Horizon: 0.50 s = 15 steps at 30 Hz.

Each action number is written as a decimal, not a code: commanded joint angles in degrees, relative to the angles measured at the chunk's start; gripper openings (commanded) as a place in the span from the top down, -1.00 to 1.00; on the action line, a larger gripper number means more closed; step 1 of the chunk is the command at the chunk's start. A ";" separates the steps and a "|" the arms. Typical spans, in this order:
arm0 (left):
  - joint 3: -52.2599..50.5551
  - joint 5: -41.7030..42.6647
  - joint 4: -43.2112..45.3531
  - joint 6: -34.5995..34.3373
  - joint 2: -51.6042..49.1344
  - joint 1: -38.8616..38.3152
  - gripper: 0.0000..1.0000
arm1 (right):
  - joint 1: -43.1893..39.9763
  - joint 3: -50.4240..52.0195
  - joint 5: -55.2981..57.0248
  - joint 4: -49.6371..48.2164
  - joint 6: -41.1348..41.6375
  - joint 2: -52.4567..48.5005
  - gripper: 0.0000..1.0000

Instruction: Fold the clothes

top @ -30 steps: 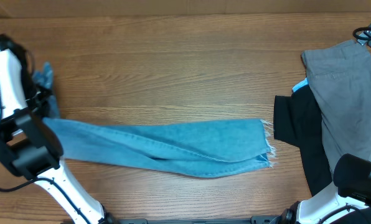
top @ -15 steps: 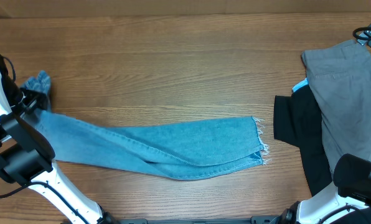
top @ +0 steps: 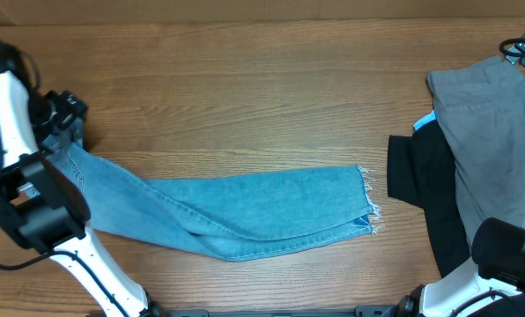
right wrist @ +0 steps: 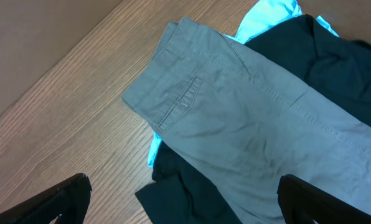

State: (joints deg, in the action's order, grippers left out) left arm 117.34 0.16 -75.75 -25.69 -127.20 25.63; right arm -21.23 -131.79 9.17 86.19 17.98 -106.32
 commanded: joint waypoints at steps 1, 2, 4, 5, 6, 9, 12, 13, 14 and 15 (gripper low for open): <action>-0.24 -6.32 0.74 0.96 -0.87 -3.56 -1.00 | 0.04 -0.94 -0.24 -0.15 0.20 1.75 -1.00; -0.24 -8.50 0.76 0.31 -1.51 -4.28 -1.00 | 0.04 -0.94 -0.24 -0.13 0.22 1.75 -1.00; -0.24 -12.20 0.79 -0.79 -2.95 -5.42 -1.00 | 0.04 -0.94 -0.24 -0.15 0.20 1.75 -1.00; -0.24 -13.09 0.79 -1.16 -3.82 -5.73 -1.00 | 0.04 -0.94 -0.24 -0.15 0.22 1.75 -1.00; -0.24 -13.79 0.79 -1.53 -4.74 -5.79 -1.00 | 0.04 -0.94 -0.24 -0.15 0.22 1.75 -1.00; -0.24 -15.02 0.63 -2.08 -7.19 -5.49 -1.00 | 0.04 -0.94 -0.24 -0.13 0.22 1.75 -1.00; -0.24 -15.85 0.37 -2.16 -8.48 -4.55 -1.00 | 0.04 -0.94 -0.24 -0.15 0.20 1.75 -1.00; -0.24 -15.87 0.39 -2.19 -8.61 -4.22 -1.00 | 0.04 -0.94 -0.24 -0.15 0.20 1.75 -1.00; -0.24 -15.82 0.57 -2.19 -8.61 -3.80 -1.00 | 0.04 -0.94 -0.24 -0.15 0.20 1.75 -1.00; -0.22 -15.85 0.68 -2.16 -8.61 -3.45 -0.99 | 0.04 -0.94 -0.24 -0.15 0.20 1.75 -1.00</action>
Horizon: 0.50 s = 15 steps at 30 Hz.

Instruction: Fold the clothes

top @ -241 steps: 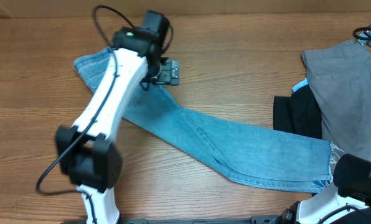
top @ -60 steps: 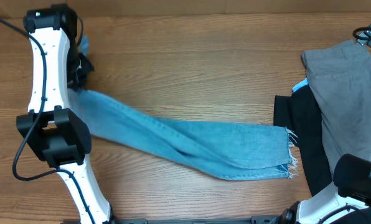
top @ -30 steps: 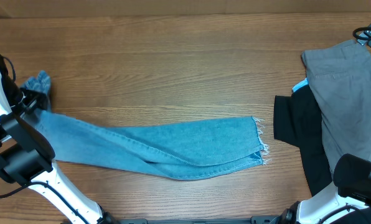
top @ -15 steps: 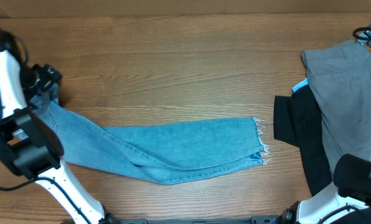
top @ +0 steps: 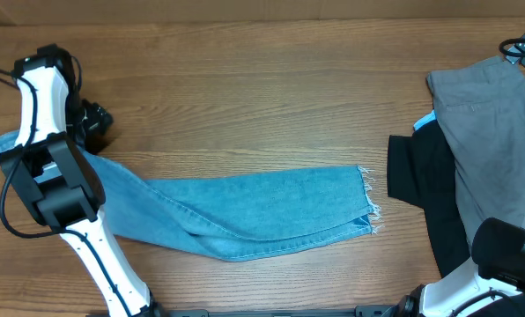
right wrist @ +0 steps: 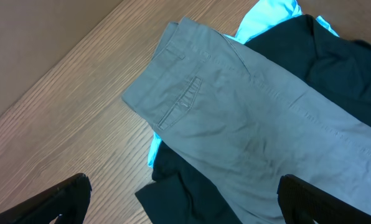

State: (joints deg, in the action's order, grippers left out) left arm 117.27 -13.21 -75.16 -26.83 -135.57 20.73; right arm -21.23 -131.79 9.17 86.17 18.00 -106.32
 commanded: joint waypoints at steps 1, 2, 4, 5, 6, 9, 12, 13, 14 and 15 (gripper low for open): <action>-0.15 -2.47 0.11 -1.03 -0.24 1.68 -0.97 | 0.04 -0.94 -0.24 -0.11 0.20 1.75 -1.00; -0.15 -2.45 0.09 -1.05 -0.24 1.90 -0.93 | 0.04 -0.94 -0.24 -0.13 0.17 1.75 -1.00; -0.15 -2.45 0.09 -1.03 -0.28 2.14 -0.86 | 0.04 -0.94 -0.24 -0.13 0.17 1.75 -1.00; -0.15 -2.45 0.09 -1.05 -0.28 2.21 -0.79 | 0.04 -0.94 -0.24 -0.11 0.17 1.75 -1.00; -0.15 -2.49 0.09 -1.03 -0.28 2.21 -0.74 | 0.04 -0.94 -0.24 -0.13 0.17 1.75 -1.00; -0.15 -3.02 0.28 -1.07 -0.28 2.21 -0.20 | 0.04 -0.94 -0.24 -0.13 0.17 1.75 -1.00; -0.15 -3.54 0.33 -1.11 -0.28 2.21 0.53 | 0.04 -0.94 -0.24 -0.13 0.17 1.75 -1.00; -0.15 -3.52 0.33 -1.29 -0.28 2.19 0.79 | 0.04 -0.94 -0.24 -0.13 0.17 1.75 -1.00; -0.07 -3.50 0.31 -1.53 -0.28 2.19 0.92 | 0.04 -0.94 -0.24 -0.13 0.20 1.75 -1.00; 0.17 -3.50 0.26 -1.51 -0.28 2.19 0.92 | 0.04 -0.94 -0.24 -0.13 0.20 1.75 -1.00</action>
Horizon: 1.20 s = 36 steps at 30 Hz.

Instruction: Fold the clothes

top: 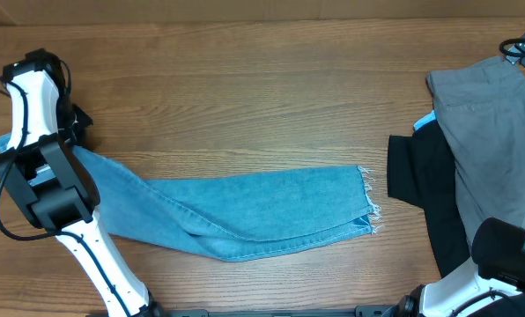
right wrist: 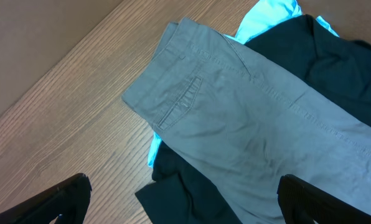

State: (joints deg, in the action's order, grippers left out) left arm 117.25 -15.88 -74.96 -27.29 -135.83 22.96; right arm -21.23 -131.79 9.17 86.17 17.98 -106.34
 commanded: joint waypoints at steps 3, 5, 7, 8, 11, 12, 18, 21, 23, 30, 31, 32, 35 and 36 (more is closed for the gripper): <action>2.16 -0.61 -0.57 -1.07 0.04 -0.22 0.92 | 0.04 -0.94 -0.24 -0.13 0.20 1.77 -1.00; 5.44 -0.13 -1.81 -1.27 0.13 -0.59 0.92 | 0.04 -0.94 -0.24 -0.13 0.22 1.77 -1.00; 9.90 1.90 -3.32 -1.20 0.20 -1.07 0.92 | 0.04 -0.94 -0.24 -0.13 0.22 1.77 -1.00; 12.59 3.45 -4.22 -1.18 0.22 -1.31 0.92 | 0.04 -0.94 -0.24 -0.13 0.22 1.77 -1.00; 20.68 10.01 -5.73 0.35 0.22 -2.45 0.92 | 0.04 -0.94 -0.24 -0.11 0.20 1.77 -1.00; 23.71 12.72 -5.88 1.53 0.22 -3.08 0.92 | 0.04 -0.94 -0.24 -0.11 0.22 1.77 -1.00; 36.65 17.16 -6.29 7.98 0.22 -7.91 0.92 | 0.04 -0.94 -0.24 -0.11 0.22 1.77 -1.00; 41.22 18.75 -7.87 10.05 0.26 -9.73 0.92 | 0.04 -0.94 -0.24 -0.13 0.20 1.77 -1.00; 43.36 18.71 -9.09 9.99 0.31 -10.14 0.92 | 0.04 -0.94 -0.24 -0.13 0.20 1.77 -1.00; 42.29 10.45 -11.19 9.20 0.20 -4.94 0.92 | 0.04 -0.94 -0.24 -0.13 0.20 1.77 -1.00; 41.66 9.79 -11.19 8.52 0.20 -3.61 0.91 | 0.04 -0.94 -0.24 -0.13 0.20 1.77 -1.00; 40.92 9.42 -11.17 7.89 0.20 -2.12 0.92 | 0.04 -0.94 -0.24 -0.13 0.22 1.77 -1.00; 38.03 9.46 -11.21 7.50 0.20 4.13 0.89 | 0.04 -0.94 -0.24 -0.13 0.22 1.77 -1.00; 37.11 9.51 -11.32 7.17 0.20 6.05 0.61 | 0.04 -0.94 -0.24 -0.13 0.20 1.77 -1.00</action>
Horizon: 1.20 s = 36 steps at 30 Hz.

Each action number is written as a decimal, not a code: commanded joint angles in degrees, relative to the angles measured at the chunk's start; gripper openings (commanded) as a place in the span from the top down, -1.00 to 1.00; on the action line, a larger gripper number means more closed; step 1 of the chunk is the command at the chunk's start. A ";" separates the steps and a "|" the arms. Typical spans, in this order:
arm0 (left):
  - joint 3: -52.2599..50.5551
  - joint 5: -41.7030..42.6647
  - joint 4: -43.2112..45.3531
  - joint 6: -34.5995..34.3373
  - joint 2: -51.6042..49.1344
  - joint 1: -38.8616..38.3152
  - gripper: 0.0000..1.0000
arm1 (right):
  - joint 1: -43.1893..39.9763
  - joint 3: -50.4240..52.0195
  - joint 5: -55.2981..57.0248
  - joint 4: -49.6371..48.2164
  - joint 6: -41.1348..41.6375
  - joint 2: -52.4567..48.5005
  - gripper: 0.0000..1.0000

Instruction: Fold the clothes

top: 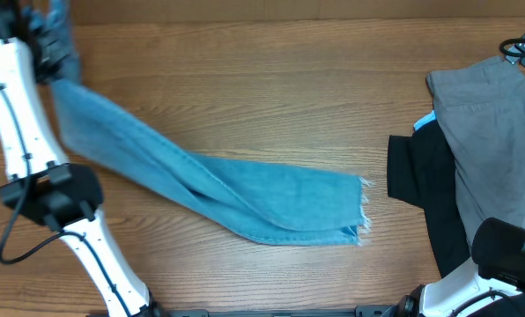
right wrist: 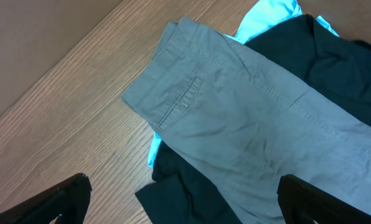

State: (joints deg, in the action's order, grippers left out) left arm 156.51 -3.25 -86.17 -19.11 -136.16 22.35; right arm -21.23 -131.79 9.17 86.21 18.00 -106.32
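Blue jeans (top: 245, 189) stretch slantwise across the table, frayed hem (top: 361, 220) lying at the centre right. Their waist end is lifted at the far left corner, where my left gripper (top: 53, 26) is shut on the denim. A pile at the right holds grey trousers (top: 487, 123) (right wrist: 248, 124) on top of a black garment (top: 421, 189) (right wrist: 192, 193) and a light blue one (right wrist: 266, 15). My right gripper (right wrist: 185, 208) hangs open above that pile with nothing between its fingers.
The wooden table (top: 245, 79) runs under everything. The left arm's white links (top: 20, 114) stand along the left edge. The right arm's base (top: 509, 255) sits at the front right, beside the pile. Cables (top: 522, 44) lie at the far right corner.
My left gripper has moved to the far left corner and higher, with the jeans' waist end in it. The jeans have shifted and now run slantwise; the hem moved slightly left. The right arm is still.
The jeans lay flat along the front of the table, with my left gripper at their waist end on the left edge. It stayed there through the two following moments, the arm changing pose. Now that end is raised at the far left corner. The right gripper stayed open over the pile.
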 commanded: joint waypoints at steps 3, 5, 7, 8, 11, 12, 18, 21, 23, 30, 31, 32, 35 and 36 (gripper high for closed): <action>-5.09 -2.71 -0.76 -4.07 0.52 11.47 -1.00 | 0.04 -0.94 -0.24 -0.17 0.17 1.75 -1.00; -6.78 -1.11 -1.18 -5.01 0.52 13.92 -0.58 | 0.04 -0.94 -0.24 -0.17 0.17 1.75 -1.00; -8.17 1.22 -1.75 -6.40 0.52 16.06 -0.72 | 0.04 -0.94 -0.24 -0.17 0.20 1.75 -1.00; -8.63 2.45 -2.10 -6.88 0.52 16.92 -0.96 | 0.04 -0.94 -0.24 -0.15 0.17 1.75 -1.00; -9.49 7.21 -2.38 -6.82 0.52 18.69 -1.00 | 0.04 -0.94 -0.24 -0.17 0.20 1.75 -1.00; -9.53 8.22 -2.47 -6.80 0.52 18.93 -1.00 | 0.04 -0.94 -0.24 -0.17 0.20 1.75 -1.00; -9.53 11.56 -3.15 -5.05 0.52 17.88 -1.00 | 0.04 -0.94 -0.24 -0.17 0.20 1.75 -1.00; -9.53 14.56 -2.93 -1.73 0.52 16.11 -1.00 | 0.04 -0.94 -0.24 -0.17 0.17 1.75 -1.00; -9.53 15.52 -2.51 -0.22 0.52 14.80 -0.99 | 0.04 -0.94 -0.24 -0.17 0.17 1.75 -1.00; -11.15 13.22 0.11 2.23 0.50 7.63 -1.00 | 0.04 -0.94 -0.24 -0.17 0.20 1.75 -1.00; -11.65 12.04 0.57 2.21 0.50 6.49 -1.00 | 0.04 -0.94 -0.24 -0.17 0.17 1.75 -1.00; -12.31 10.54 1.01 2.19 0.50 5.29 -1.00 | 0.04 -0.94 -0.24 -0.17 0.20 1.75 -1.00; -15.32 3.43 2.67 -0.09 0.50 1.22 -1.00 | 0.04 -0.94 -0.24 -0.48 0.20 1.75 -1.00; -16.74 1.14 3.56 -1.31 0.50 -0.24 -1.00 | 0.04 -0.94 -0.24 -0.92 0.20 1.75 -1.00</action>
State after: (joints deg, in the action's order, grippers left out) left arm 142.98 6.35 -83.81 -18.92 -136.16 25.82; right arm -21.23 -131.79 9.17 86.13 18.00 -106.32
